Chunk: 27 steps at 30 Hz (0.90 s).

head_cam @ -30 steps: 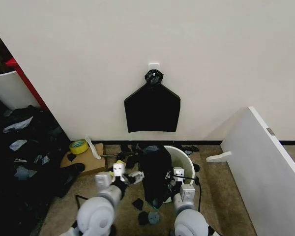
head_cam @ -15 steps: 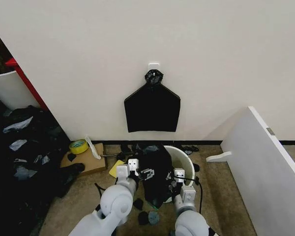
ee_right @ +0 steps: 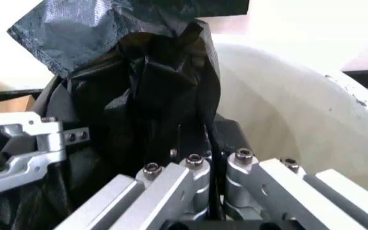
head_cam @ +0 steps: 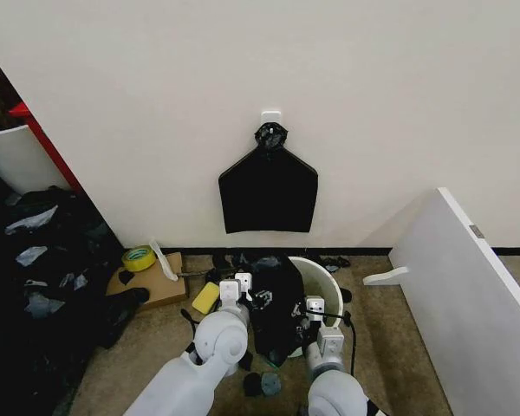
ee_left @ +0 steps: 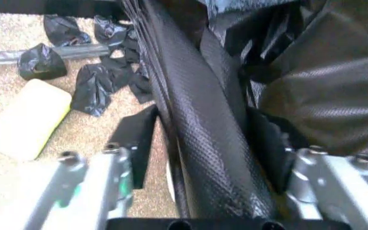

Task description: Place the garbage bag over the trash bin.

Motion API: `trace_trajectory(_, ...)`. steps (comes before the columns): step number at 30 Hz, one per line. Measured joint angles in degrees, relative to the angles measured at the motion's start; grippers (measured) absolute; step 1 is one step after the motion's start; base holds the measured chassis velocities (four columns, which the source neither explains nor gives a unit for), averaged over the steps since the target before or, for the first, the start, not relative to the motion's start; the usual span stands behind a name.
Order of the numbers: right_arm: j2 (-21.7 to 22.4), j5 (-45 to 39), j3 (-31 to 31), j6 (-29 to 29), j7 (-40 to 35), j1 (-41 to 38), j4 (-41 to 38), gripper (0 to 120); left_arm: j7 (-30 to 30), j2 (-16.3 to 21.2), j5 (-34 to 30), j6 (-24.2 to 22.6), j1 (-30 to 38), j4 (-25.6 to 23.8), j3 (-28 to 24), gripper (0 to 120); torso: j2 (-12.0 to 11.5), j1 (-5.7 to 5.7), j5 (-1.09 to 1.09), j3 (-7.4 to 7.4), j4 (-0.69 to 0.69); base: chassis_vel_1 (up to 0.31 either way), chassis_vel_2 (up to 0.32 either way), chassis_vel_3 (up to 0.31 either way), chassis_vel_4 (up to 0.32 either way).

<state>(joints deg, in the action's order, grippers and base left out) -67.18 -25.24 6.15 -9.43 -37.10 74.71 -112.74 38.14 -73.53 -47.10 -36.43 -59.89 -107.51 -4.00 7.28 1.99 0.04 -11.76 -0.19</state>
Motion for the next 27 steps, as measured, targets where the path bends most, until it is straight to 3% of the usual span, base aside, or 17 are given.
trace_trajectory(13,1.1,3.9,-1.9,2.1,1.9,0.7,0.2,0,-0.4,1.9,0.3,-0.6,-0.3,-0.6,2.1,7,0.0,0.00,-0.01,0.00,0.00,0.000,0.000,0.000,0.000)
trace_trajectory(27,2.6,3.9,-8.3,3.3,3.9,1.1,0.8,0,-7.6,9.2,1.5,2.2,-7.6,-10.1,7.5,6,0.0,0.00,-0.01,0.00,0.00,0.000,0.000,0.000,0.000)
